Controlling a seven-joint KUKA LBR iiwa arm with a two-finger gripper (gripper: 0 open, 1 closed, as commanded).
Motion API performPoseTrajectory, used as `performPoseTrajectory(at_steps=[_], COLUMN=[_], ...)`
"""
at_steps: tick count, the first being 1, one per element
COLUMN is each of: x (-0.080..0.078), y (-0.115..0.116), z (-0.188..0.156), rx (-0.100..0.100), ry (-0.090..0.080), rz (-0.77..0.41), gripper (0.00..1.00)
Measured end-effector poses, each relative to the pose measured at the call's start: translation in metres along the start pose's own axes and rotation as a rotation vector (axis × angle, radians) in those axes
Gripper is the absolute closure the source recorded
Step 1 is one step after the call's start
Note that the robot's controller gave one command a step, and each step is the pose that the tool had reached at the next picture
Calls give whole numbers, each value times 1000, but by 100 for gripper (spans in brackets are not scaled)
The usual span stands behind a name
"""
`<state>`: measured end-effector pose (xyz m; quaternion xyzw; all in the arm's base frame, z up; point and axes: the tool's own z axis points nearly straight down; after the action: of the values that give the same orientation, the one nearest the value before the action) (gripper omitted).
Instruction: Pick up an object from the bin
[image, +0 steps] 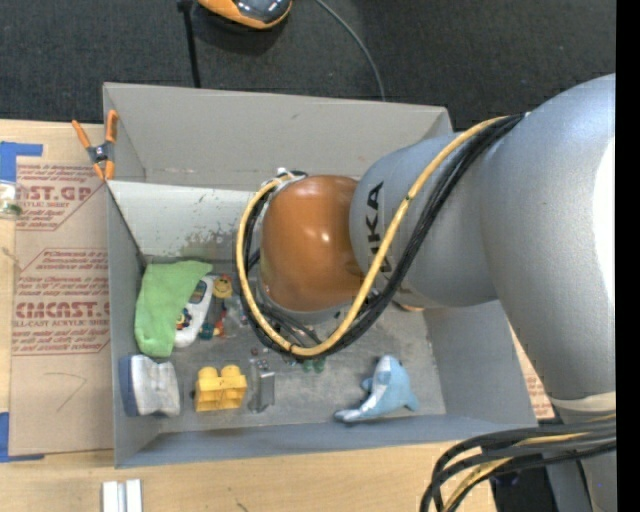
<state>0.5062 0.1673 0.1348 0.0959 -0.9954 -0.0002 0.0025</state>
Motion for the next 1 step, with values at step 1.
performPoseTrajectory(at_steps=[1], x=[1], y=[22], z=[-2], rx=[0], ry=[-8], rz=[-237], gripper=[0])
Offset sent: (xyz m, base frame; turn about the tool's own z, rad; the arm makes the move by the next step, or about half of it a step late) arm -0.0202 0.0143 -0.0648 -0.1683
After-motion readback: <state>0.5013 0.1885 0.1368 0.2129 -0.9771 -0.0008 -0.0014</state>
